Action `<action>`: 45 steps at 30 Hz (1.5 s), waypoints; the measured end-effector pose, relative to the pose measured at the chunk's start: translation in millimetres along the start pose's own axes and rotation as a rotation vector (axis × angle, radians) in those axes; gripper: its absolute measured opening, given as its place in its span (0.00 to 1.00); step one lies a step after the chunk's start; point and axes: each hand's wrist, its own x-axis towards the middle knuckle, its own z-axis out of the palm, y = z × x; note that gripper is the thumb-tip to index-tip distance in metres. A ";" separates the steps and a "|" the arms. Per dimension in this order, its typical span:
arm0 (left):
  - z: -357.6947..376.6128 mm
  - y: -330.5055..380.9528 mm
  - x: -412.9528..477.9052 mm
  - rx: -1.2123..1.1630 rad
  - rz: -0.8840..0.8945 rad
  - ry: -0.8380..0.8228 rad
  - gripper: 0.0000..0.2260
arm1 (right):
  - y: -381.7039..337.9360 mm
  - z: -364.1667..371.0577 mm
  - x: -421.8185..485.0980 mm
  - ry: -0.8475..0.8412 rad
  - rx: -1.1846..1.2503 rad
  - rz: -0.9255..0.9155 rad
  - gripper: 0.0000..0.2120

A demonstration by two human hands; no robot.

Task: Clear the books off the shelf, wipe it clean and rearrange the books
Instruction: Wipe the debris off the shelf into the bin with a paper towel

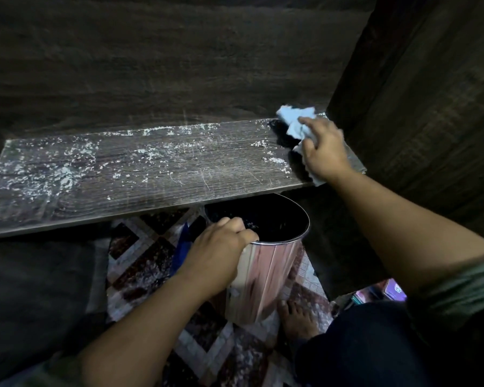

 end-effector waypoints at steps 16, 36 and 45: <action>3.4 -1.6 -7.0 0.070 0.006 -0.021 0.22 | -25.0 11.9 -22.0 -0.307 -0.214 -0.082 0.23; -6.0 -5.2 -20.6 0.059 0.031 0.023 0.21 | -63.0 -7.9 -92.4 -0.453 0.008 -0.158 0.24; -13.5 -2.8 -21.7 0.020 0.021 0.000 0.17 | -76.3 -50.6 -86.0 -0.342 -0.045 -0.138 0.17</action>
